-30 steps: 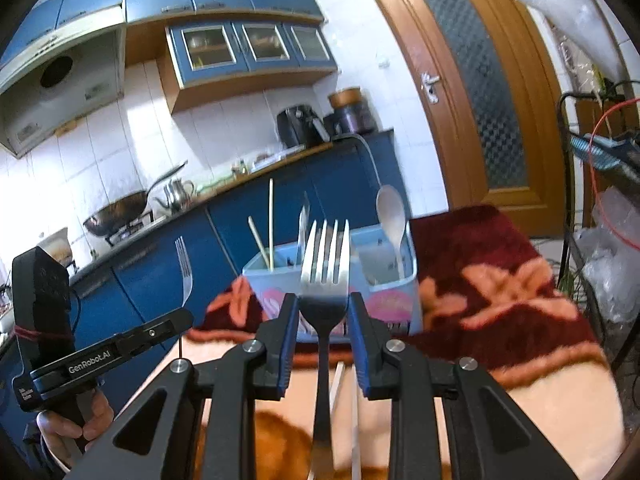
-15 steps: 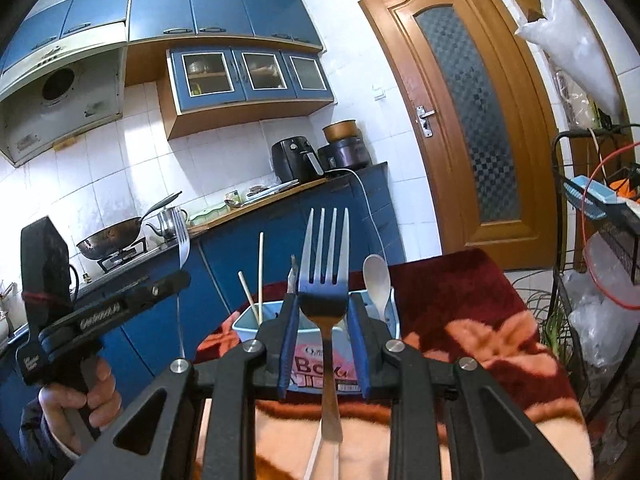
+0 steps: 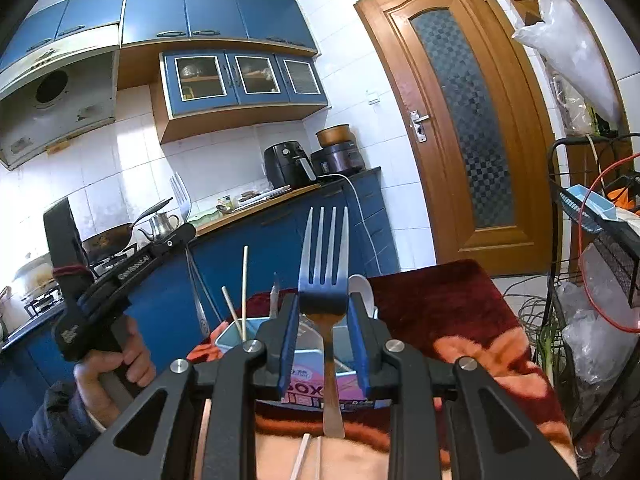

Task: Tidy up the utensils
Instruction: 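Lift both forks over the blue caddy and release them inside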

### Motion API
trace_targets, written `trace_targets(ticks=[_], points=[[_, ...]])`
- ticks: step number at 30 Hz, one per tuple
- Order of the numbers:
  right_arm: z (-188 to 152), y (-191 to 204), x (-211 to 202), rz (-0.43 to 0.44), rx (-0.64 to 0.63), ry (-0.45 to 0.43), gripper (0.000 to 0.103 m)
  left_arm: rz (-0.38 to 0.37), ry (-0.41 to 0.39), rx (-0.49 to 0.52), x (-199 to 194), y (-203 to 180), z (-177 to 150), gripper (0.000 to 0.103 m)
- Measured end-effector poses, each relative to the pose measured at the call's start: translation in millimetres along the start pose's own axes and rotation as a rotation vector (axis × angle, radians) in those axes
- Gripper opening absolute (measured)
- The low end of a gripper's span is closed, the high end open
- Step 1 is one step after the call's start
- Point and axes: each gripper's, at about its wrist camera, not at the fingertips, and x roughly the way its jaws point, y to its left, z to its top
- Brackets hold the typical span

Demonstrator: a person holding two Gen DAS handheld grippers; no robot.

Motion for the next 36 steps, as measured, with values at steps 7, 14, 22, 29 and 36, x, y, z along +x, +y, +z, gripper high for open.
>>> trace_targets(ticks=[7, 14, 22, 29, 36], points=[[11, -4, 4, -0.035, -0.021, -0.022, 0.027, 0.04, 0.019, -0.057, 25, 16, -21, 0.003], [27, -4, 14, -0.067, -0.045, -0.051, 0.027, 0.083, 0.028, -0.041, 34, 22, -40, 0.003], [37, 5, 39, -0.09, -0.088, -0.061, 0.027, 0.095, 0.044, -0.025, 36, 21, -51, 0.003], [27, 5, 63, -0.101, -0.103, -0.018, 0.027, 0.09, 0.051, -0.034, 35, 22, -55, 0.003], [7, -4, 83, -0.07, -0.048, 0.076, 0.03, 0.088, 0.071, -0.029, 38, 20, -59, 0.003]])
